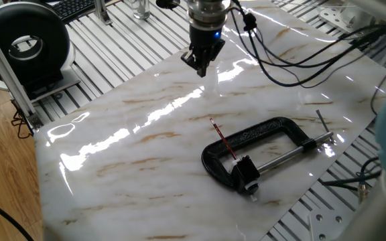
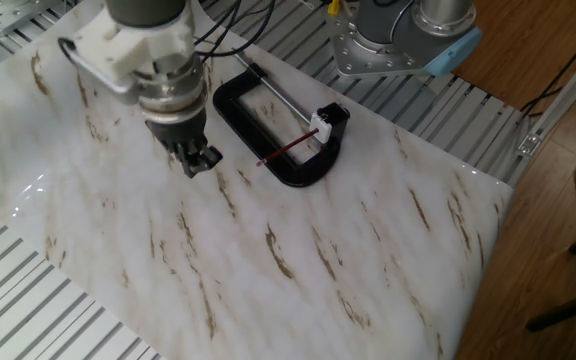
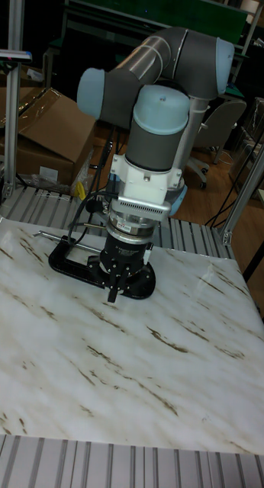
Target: Insert the pencil into the pencil sharpener
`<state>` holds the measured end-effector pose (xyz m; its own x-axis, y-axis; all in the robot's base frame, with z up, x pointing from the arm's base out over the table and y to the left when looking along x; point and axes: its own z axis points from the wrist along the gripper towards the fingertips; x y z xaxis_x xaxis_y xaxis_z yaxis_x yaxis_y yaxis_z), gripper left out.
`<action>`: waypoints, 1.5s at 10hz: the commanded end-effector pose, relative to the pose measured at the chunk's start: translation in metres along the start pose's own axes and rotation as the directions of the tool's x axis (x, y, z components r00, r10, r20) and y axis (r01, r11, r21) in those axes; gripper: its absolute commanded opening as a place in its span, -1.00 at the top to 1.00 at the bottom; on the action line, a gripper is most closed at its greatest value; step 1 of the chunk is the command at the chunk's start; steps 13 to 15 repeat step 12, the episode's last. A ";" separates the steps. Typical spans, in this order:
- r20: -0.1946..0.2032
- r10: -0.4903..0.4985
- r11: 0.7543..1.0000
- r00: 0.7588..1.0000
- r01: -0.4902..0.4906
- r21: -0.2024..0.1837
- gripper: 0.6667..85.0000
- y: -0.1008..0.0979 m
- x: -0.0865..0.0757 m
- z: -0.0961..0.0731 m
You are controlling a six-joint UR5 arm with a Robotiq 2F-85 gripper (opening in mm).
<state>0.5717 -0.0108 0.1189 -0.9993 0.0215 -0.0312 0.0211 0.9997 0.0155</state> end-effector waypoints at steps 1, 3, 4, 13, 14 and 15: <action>0.007 0.029 0.999 1.000 -0.030 0.012 0.85 -0.005 -0.009 0.006; 0.013 0.068 0.998 0.998 -0.068 0.013 0.99 -0.006 -0.010 0.006; 0.010 0.075 0.997 0.997 -0.075 0.016 0.99 -0.009 -0.008 0.007; 0.029 -0.002 0.999 1.000 0.001 0.036 0.99 -0.026 -0.007 0.019; 0.029 -0.002 0.999 1.000 0.001 0.036 0.99 -0.026 -0.007 0.019; 0.029 -0.002 0.999 1.000 0.001 0.036 0.99 -0.026 -0.007 0.019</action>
